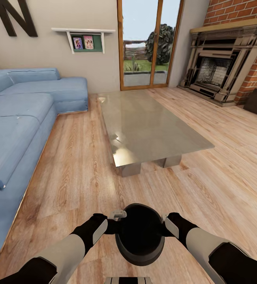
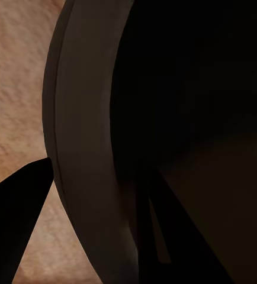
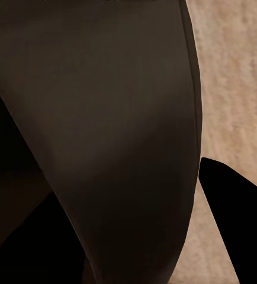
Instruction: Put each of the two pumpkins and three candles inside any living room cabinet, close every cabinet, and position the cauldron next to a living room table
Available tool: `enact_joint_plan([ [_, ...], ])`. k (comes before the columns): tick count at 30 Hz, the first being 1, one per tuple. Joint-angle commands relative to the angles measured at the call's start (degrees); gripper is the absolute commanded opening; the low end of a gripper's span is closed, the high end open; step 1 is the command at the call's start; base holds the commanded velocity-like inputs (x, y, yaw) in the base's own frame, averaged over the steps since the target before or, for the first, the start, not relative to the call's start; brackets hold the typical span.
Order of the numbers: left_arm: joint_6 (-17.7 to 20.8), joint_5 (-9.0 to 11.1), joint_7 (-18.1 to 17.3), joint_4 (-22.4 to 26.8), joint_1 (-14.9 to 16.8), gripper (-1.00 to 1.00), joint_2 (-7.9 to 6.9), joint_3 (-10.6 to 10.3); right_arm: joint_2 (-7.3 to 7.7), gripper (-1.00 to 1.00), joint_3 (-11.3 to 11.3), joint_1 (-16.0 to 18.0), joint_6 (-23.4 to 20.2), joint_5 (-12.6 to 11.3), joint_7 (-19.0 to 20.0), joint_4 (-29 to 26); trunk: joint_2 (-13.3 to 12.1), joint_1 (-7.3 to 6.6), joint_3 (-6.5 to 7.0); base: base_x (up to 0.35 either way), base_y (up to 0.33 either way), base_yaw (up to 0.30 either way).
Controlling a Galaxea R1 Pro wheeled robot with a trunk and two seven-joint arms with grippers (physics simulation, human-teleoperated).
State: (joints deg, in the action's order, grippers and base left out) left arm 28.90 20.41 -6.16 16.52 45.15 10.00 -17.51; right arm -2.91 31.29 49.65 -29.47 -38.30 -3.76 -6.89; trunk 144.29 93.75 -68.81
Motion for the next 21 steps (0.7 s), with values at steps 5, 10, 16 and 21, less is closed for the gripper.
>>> enact_joint_plan([
  [5, 0.19, -0.29, 0.00, 0.04, 0.03, -1.00, 0.00, -0.15, 0.01, -1.00, 0.09, 0.01, -0.24, -0.81, -0.37, -0.14, 0.02, -0.01, 0.13, 0.000, 0.000, 0.000],
  [10, 0.19, -0.30, 0.00, 0.04, 0.03, -1.00, 0.00, -0.15, 0.01, -1.00, 0.09, 0.01, -0.24, -0.81, -0.37, -0.14, 0.02, -0.01, 0.54, 0.000, 0.000, 0.000],
  [16, 0.20, -0.28, 0.00, 0.04, 0.01, -1.00, 0.00, -0.15, 0.01, -1.00, 0.09, 0.01, -0.24, -0.81, -0.37, -0.14, 0.02, -0.01, 1.08, 0.000, 0.000, 0.000],
  [21, 0.20, -0.31, 0.00, 0.07, 0.03, -1.00, 0.00, -0.14, 0.01, -1.00, 0.09, 0.01, -0.24, -0.81, -0.37, -0.14, 0.02, -0.01, 1.32, 0.000, 0.000, 0.000],
])
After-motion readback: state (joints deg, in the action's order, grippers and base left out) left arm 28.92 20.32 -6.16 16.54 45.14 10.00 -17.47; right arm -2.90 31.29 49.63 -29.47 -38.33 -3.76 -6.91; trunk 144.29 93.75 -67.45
